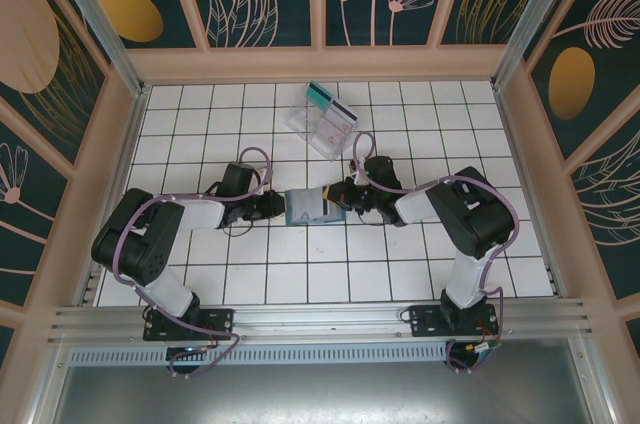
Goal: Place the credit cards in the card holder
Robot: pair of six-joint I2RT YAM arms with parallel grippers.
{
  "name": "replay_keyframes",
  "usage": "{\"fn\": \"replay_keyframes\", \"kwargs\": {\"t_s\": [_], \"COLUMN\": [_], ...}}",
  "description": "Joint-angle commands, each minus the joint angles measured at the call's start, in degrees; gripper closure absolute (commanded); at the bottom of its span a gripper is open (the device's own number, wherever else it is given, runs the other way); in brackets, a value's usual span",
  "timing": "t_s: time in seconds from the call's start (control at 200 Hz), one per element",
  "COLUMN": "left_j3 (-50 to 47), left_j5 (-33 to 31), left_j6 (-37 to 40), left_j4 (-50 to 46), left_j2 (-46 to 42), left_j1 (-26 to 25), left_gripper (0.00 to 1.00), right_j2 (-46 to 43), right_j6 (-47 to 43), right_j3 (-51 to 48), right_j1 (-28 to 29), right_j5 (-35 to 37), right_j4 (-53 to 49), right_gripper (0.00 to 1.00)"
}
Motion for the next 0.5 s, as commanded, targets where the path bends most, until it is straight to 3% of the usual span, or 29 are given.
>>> {"fn": "replay_keyframes", "kwargs": {"t_s": [0.0,0.495], "left_j3": [-0.92,-0.59], "left_j5": [0.30,0.88], "left_j6": [-0.75,-1.52], "left_j4": [-2.29,-0.56], "left_j2": [1.04,2.86], "left_j1": [-0.88,-1.74], "left_gripper": [0.85,0.85], "right_j2": [0.64,4.96], "right_j6": [-1.18,-5.08], "right_j3": [0.46,4.47], "right_j1": [-0.21,-0.13], "right_j5": [-0.15,-0.36], "right_j4": [0.31,-3.99], "right_gripper": [1.00,1.00]}}
